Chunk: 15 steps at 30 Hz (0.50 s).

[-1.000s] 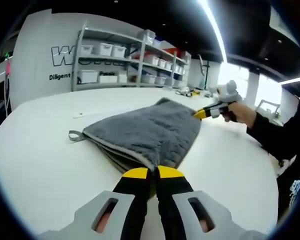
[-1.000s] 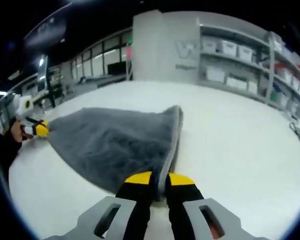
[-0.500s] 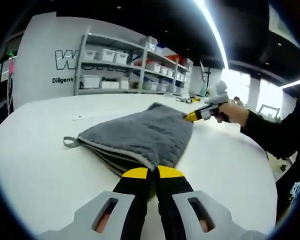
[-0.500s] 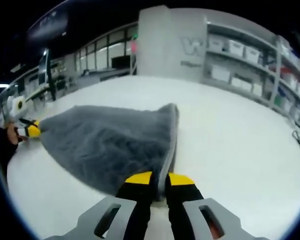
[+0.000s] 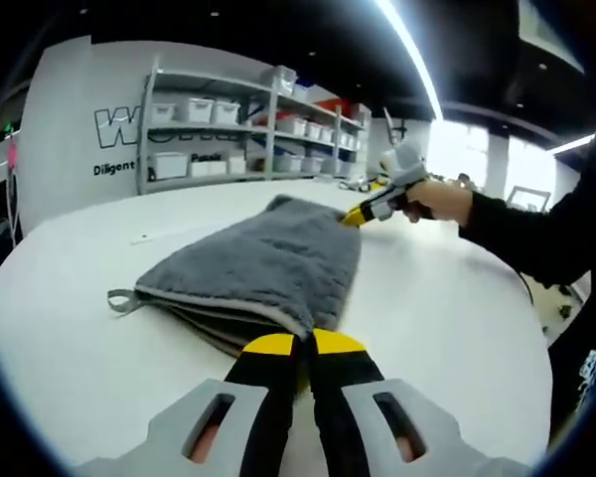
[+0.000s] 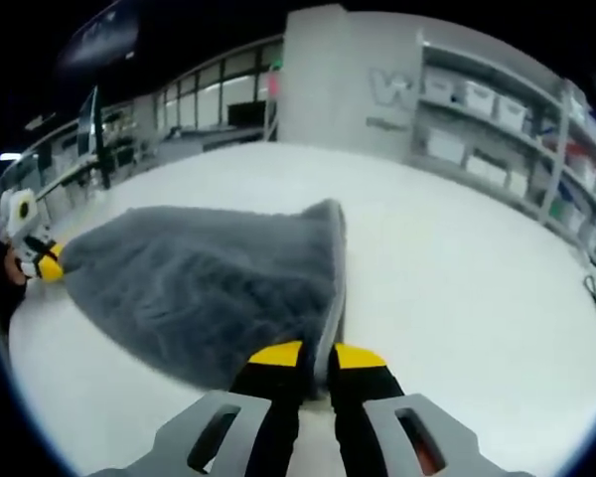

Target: Open the folded towel by lifting each exposed corner and separating the folded layers until the towel lies flat within the target outline without major curled edges

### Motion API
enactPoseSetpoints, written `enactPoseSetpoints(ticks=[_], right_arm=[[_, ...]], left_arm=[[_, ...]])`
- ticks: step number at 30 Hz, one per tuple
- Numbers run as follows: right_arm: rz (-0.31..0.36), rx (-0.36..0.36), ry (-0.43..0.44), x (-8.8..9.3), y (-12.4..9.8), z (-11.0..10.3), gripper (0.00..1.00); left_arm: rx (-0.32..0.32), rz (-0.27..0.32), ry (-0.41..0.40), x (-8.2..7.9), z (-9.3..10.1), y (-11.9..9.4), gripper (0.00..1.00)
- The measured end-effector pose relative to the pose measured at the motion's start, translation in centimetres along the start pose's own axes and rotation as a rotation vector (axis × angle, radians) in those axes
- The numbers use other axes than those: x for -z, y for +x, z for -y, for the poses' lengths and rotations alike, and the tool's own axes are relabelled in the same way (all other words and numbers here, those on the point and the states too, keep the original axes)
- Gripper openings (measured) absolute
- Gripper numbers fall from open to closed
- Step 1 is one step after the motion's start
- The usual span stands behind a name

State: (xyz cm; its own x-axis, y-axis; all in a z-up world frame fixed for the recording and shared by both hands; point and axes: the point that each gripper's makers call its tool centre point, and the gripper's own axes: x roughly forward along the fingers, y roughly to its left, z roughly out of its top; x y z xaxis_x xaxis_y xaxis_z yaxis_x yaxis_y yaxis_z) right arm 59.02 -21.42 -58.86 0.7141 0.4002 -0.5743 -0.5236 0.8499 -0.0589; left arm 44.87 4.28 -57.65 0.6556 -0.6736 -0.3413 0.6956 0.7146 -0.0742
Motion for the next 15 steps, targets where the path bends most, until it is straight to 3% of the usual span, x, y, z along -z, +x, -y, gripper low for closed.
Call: enactPoseSetpoints(ticks=[9, 15], right_arm=[[-0.02, 0.006, -0.041, -0.4, 0.7, 0.4, 0.06], [-0.051, 0.021, -0.114, -0.9, 1.5, 0.7, 0.06]], left_arm=[[0.007, -0.017, 0.035, 0.2, 1.5, 0.2, 0.02], [0.022, -0.023, 0.056, 0.1, 2.5, 0.4, 0.02]])
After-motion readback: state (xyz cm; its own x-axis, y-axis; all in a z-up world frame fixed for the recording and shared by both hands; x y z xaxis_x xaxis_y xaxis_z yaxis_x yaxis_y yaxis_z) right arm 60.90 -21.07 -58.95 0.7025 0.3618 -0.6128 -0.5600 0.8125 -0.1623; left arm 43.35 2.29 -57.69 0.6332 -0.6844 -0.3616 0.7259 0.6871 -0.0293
